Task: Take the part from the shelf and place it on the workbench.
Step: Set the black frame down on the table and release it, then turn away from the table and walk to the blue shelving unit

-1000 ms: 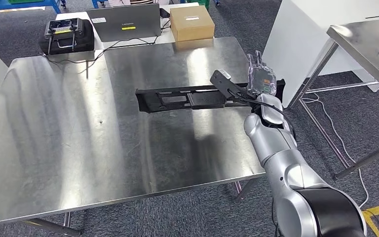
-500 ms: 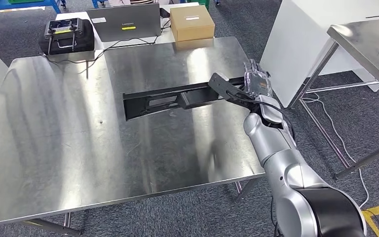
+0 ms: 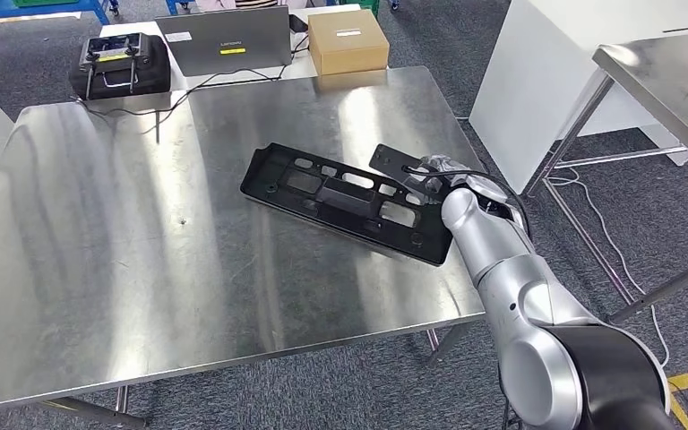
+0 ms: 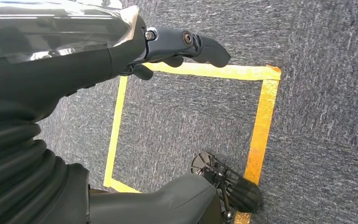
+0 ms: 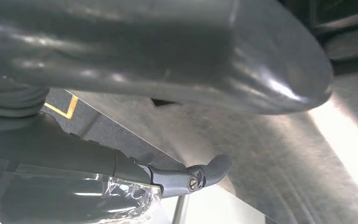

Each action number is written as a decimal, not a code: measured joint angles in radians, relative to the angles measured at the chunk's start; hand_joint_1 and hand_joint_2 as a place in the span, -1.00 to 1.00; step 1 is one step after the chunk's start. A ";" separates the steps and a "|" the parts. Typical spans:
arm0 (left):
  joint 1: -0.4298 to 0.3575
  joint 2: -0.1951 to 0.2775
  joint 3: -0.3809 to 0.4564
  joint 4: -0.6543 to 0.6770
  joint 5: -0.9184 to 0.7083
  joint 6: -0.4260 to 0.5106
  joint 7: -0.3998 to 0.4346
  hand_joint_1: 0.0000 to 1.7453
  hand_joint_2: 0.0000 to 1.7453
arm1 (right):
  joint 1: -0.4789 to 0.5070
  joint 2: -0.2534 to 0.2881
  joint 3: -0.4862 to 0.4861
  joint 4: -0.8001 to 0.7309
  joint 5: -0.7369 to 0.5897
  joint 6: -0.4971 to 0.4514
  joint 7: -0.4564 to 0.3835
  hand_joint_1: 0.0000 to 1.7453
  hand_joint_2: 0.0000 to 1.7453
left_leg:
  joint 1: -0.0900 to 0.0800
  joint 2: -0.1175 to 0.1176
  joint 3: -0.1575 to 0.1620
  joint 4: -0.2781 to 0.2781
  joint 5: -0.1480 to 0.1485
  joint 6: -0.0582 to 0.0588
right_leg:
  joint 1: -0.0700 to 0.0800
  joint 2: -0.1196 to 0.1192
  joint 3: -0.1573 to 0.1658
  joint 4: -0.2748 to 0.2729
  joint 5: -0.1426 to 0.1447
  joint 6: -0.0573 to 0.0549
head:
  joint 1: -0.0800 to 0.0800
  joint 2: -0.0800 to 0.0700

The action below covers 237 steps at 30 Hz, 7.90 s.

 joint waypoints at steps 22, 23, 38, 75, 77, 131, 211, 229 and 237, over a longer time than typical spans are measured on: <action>-0.001 -0.019 0.019 0.000 0.004 0.020 -0.033 -1.00 -1.00 | 0.031 0.042 0.105 -0.094 0.144 -0.741 -0.117 -1.00 -1.00 | 0.000 0.000 0.000 0.000 0.000 0.000 | 0.000 0.000 -0.001 0.000 0.000 0.000 | 0.000 0.000; -0.001 -0.019 0.019 0.000 0.003 0.011 -0.035 -1.00 -1.00 | 0.035 0.039 0.106 -0.102 0.140 -0.746 -0.121 -1.00 -1.00 | 0.000 0.000 0.001 0.000 0.000 0.000 | 0.000 0.000 -0.001 0.000 0.000 0.000 | 0.000 0.000; 0.001 -0.018 0.020 0.000 0.001 -0.036 -0.010 -1.00 -1.00 | 0.143 -0.033 0.074 -0.219 0.058 -0.778 -0.199 -1.00 -1.00 | 0.023 0.011 0.016 0.003 -0.008 -0.012 | -0.040 -0.012 -0.023 0.053 -0.016 0.060 | 0.004 0.000; 0.003 -0.018 0.018 0.001 -0.041 -0.043 0.004 -1.00 -1.00 | 0.304 -0.100 0.031 -0.462 0.026 -0.766 -0.243 -1.00 -1.00 | 0.011 0.023 -0.063 0.066 -0.022 -0.032 | -0.023 -0.017 0.042 0.007 -0.031 -0.024 | 0.010 0.000; 0.003 -0.017 0.018 0.001 -0.044 -0.044 0.004 -1.00 -1.00 | 0.305 -0.100 0.030 -0.463 0.024 -0.768 -0.245 -1.00 -1.00 | 0.015 0.022 -0.102 0.188 -0.115 -0.042 | -0.024 -0.017 0.021 0.008 -0.012 -0.033 | 0.009 0.000; -0.003 0.008 0.004 0.001 -0.077 -0.121 -0.002 -1.00 -1.00 | 0.247 -0.121 0.021 -0.331 -0.045 -0.869 -0.299 -1.00 -1.00 | 0.007 0.023 -0.077 0.039 0.049 -0.002 | 0.000 -0.018 0.071 0.041 -0.094 0.007 | 0.012 0.000; 0.022 0.009 -0.223 0.007 -0.412 -0.199 0.353 -1.00 -0.50 | 1.003 -0.069 -0.406 0.097 -0.263 -0.322 -0.032 -1.00 -1.00 | 0.002 0.063 0.031 0.017 -0.052 -0.001 | 0.010 -0.136 0.076 0.023 -0.094 -0.007 | 0.003 0.000; 0.030 -0.025 -0.258 0.008 -0.343 -0.136 0.403 -1.00 0.00 | 1.008 -0.069 -0.374 0.132 -0.202 -0.206 -0.053 -1.00 -1.00 | 0.008 -0.016 -0.063 0.141 -0.092 -0.034 | -0.016 -0.013 0.096 0.001 -0.081 -0.033 | -0.002 0.000; 0.028 -0.025 -0.257 0.008 -0.346 -0.157 0.455 -1.00 1.00 | 1.012 -0.066 -0.375 0.136 -0.208 -0.176 -0.076 -1.00 -1.00 | 0.020 0.091 0.023 0.060 -0.068 -0.042 | -0.003 -0.119 0.092 0.006 -0.091 -0.024 | -0.002 0.000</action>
